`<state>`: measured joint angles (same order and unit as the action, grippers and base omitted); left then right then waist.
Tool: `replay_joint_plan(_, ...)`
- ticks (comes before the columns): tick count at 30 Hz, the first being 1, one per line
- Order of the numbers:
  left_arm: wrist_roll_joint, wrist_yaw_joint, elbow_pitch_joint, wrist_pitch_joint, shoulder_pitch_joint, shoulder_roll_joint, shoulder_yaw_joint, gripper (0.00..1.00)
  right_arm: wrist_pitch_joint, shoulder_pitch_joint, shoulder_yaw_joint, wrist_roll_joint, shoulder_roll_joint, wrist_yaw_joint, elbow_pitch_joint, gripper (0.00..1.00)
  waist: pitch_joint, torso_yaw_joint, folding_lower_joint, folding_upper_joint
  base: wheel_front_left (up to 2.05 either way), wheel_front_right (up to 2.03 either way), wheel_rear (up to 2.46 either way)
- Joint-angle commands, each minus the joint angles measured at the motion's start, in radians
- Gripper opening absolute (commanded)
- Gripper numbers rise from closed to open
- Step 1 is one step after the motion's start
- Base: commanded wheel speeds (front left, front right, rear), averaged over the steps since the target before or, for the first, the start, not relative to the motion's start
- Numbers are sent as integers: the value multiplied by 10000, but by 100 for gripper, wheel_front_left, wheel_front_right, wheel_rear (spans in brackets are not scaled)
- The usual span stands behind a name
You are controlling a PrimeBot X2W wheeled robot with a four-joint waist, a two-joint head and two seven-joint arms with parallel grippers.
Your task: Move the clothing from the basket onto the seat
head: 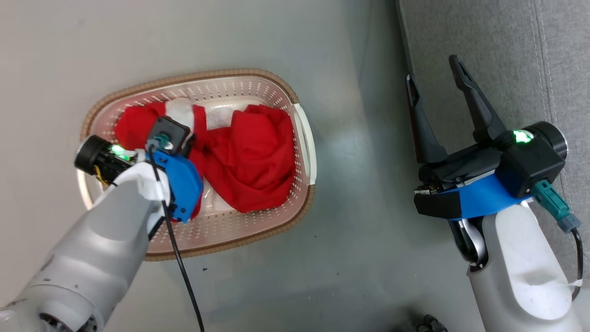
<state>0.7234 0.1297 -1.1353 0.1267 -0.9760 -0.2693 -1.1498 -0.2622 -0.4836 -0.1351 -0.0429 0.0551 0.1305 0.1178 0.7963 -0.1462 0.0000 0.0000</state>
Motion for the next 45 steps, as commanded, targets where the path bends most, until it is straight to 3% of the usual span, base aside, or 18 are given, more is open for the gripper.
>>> replay_joint_plan(1,129,12,165,298,79,101,-255,0,-40,125,29,62,105,4,55,100,-382,222,0,0,0,0,0)
replay_joint_plan(15,594,12,1294,1389,668,522,-989,0,-42,783,31,7,359,4,479,100,-2310,920,0,0,0,0,0)
replay_joint_plan(33,-1129,-165,4436,1399,1832,510,1891,0,-42,2042,77,-138,347,4,883,100,-4858,1336,0,0,0,0,0)
replay_joint_plan(45,-1881,-179,5363,1400,1778,915,2697,0,-40,2878,118,-218,209,4,1114,100,-6342,1439,0,0,0,0,0)
